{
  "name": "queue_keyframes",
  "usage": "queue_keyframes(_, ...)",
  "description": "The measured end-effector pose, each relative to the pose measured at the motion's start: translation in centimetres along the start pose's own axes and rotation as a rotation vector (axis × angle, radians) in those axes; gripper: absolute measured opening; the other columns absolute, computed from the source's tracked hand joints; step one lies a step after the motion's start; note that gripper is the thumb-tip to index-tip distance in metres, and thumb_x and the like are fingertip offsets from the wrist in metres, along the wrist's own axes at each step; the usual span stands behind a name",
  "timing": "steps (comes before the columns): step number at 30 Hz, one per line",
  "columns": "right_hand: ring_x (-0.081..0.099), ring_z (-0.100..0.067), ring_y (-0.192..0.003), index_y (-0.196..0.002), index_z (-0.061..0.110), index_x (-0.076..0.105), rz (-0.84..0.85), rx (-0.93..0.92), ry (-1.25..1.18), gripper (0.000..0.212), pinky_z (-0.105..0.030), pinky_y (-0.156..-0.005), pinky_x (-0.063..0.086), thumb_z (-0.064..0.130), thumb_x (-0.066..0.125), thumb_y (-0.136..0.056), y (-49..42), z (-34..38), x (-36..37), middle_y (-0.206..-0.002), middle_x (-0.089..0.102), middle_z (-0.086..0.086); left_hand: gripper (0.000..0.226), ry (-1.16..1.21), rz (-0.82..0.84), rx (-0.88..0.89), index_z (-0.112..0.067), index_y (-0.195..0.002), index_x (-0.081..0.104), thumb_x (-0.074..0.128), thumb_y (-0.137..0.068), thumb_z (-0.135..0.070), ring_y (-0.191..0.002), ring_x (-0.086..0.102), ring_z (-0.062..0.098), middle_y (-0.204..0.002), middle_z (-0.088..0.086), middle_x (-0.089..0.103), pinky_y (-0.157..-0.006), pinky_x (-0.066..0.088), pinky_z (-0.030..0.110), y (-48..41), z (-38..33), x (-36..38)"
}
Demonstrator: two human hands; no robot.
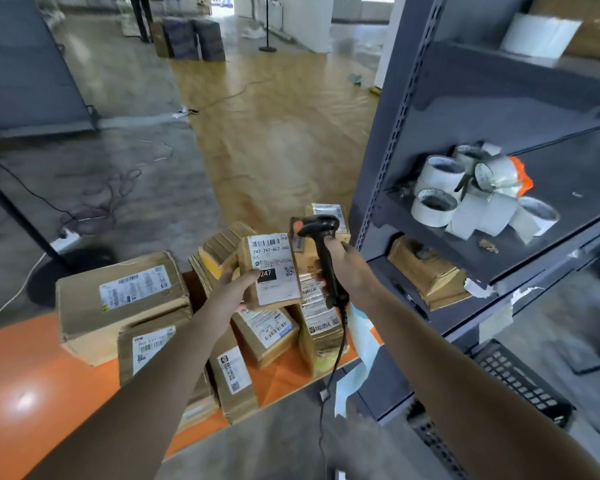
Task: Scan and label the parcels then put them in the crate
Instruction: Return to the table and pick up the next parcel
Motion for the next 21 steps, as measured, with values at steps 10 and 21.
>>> queue_keyframes(10, 0.062, -0.027, -0.066, -0.084, 0.008, 0.066, 0.089, 0.073, -0.018, 0.051, -0.045, -0.065, 0.058, 0.055, 0.049, -0.093, 1.9, 1.2, 4.3, -0.075, 0.065, -0.012, 0.072, 0.046, -0.003, -0.003, -0.027, -0.149, 0.030, 0.068, -0.089, -0.015, -0.098, 0.064, 0.020, -0.127, 0.007, 0.063, -0.066, 0.050, 0.032, 0.6, 0.0, -2.4)
queue_keyframes(21, 0.059, -0.029, -0.065, -0.085, 0.009, 0.066, 0.128, 0.101, 0.029, 0.054, -0.044, -0.067, 0.053, 0.059, 0.047, -0.089, 3.2, 1.3, 5.1, -0.074, 0.063, -0.014, 0.075, 0.066, 0.009, 0.020, -0.021, -0.151, 0.025, 0.069, -0.089, -0.016, -0.108, 0.062, 0.025, -0.132, 0.008, 0.060, -0.087, 0.050, 0.040, 0.7, 1.0, -3.1)
Point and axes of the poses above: each hand's wrist, its own y-axis away from the middle knuckle, its own x-axis out of the palm, z = x × y, the point moved 9 cm from there along -y, towards the middle knuckle
